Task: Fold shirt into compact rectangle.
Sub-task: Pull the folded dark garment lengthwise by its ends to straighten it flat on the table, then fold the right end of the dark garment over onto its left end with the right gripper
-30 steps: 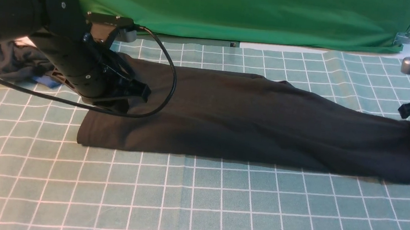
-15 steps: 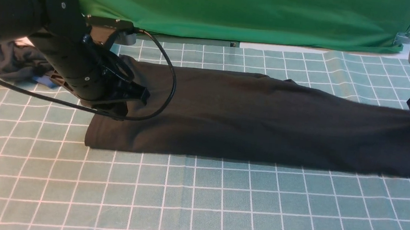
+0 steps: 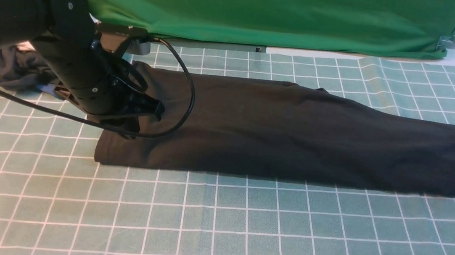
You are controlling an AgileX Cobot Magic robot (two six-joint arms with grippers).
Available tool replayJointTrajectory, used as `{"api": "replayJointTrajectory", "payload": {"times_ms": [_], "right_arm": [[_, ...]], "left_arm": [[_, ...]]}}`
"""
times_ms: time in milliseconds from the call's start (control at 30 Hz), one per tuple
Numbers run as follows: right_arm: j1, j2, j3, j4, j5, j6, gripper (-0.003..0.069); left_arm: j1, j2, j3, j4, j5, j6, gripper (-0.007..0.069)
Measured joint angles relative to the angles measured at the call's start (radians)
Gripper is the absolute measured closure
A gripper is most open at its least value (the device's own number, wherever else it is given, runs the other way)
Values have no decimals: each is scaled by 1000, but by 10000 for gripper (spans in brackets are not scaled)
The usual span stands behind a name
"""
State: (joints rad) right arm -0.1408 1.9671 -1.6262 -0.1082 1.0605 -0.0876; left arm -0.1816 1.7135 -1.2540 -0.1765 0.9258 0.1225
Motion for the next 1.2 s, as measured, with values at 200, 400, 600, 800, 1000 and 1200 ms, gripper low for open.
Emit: {"api": "replayJointTrajectory", "payload": {"times_ms": [200, 400, 600, 800, 1000, 1200], "right_arm": [[-76, 25, 79, 214, -92, -58, 82], [-84, 92, 82, 252, -148, -79, 60], [-84, 159, 84, 268, -160, -79, 83], [-85, 167, 84, 289, -149, -124, 324], [-88, 167, 74, 300, -124, -161, 610], [-138, 130, 34, 249, -54, -119, 616]], "left_arm": [[0, -61, 1, -12, 23, 0, 613], [0, -157, 3, -15, 42, 0, 613], [0, -279, 40, -15, 52, 0, 613], [0, -406, 93, -11, 52, 0, 613], [0, -476, 106, 12, 54, -3, 613], [0, -536, 111, 50, 83, -20, 613]]}}
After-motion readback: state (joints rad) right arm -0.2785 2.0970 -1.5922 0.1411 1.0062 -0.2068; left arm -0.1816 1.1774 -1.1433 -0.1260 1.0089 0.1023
